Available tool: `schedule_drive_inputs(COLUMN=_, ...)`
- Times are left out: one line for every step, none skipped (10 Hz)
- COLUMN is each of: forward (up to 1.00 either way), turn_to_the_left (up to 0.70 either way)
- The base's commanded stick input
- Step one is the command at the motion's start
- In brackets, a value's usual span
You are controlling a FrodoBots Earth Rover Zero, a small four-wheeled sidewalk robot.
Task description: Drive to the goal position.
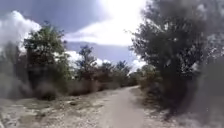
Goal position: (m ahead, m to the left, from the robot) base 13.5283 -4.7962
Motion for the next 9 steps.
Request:
schedule_drive_inputs(forward=0.7, turn_to_the_left=0.0)
schedule_drive_inputs(forward=0.7, turn_to_the_left=0.0)
schedule_drive_inputs(forward=0.7, turn_to_the_left=0.0)
schedule_drive_inputs(forward=0.7, turn_to_the_left=0.0)
schedule_drive_inputs(forward=0.7, turn_to_the_left=0.0)
schedule_drive_inputs(forward=0.7, turn_to_the_left=0.0)
schedule_drive_inputs(forward=0.7, turn_to_the_left=0.0)
schedule_drive_inputs(forward=0.7, turn_to_the_left=0.0)
schedule_drive_inputs(forward=0.7, turn_to_the_left=0.0)
